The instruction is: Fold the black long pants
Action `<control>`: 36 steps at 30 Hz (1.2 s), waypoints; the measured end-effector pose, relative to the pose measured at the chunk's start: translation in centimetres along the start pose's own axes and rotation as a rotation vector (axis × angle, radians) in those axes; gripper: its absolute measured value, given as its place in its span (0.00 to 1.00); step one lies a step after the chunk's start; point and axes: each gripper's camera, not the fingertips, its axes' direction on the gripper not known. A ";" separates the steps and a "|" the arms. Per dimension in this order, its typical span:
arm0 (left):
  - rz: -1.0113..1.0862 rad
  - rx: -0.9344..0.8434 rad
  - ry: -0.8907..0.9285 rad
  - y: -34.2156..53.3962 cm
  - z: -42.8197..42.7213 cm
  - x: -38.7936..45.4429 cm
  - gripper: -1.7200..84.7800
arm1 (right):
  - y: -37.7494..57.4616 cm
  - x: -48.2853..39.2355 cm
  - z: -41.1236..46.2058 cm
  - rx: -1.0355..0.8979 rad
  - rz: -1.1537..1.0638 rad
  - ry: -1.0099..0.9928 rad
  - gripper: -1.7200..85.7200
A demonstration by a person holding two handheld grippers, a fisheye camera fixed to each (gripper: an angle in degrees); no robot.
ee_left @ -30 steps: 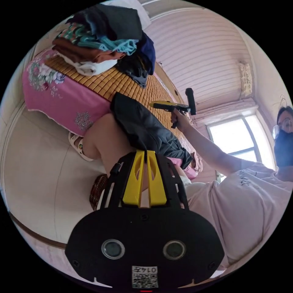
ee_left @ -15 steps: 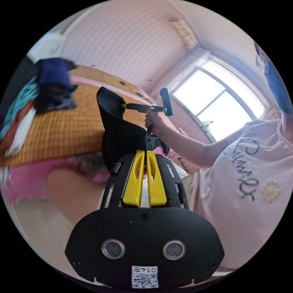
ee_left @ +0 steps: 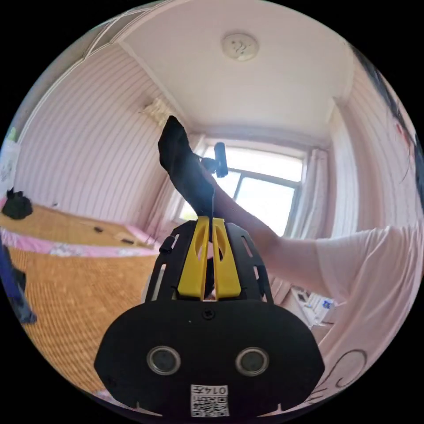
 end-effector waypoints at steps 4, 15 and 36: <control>-0.243 -0.315 -0.211 9.7 -1.0 -6.2 0.01 | 14.0 1.6 16.9 -0.357 0.184 -0.056 0.03; -0.490 -0.407 -0.387 17.3 -7.4 -9.8 0.01 | 23.8 1.8 22.0 -0.355 0.401 -0.374 0.03; -0.738 -0.381 -0.928 18.4 -19.3 -17.4 0.07 | 41.0 -0.2 12.8 -0.618 0.322 -0.037 0.11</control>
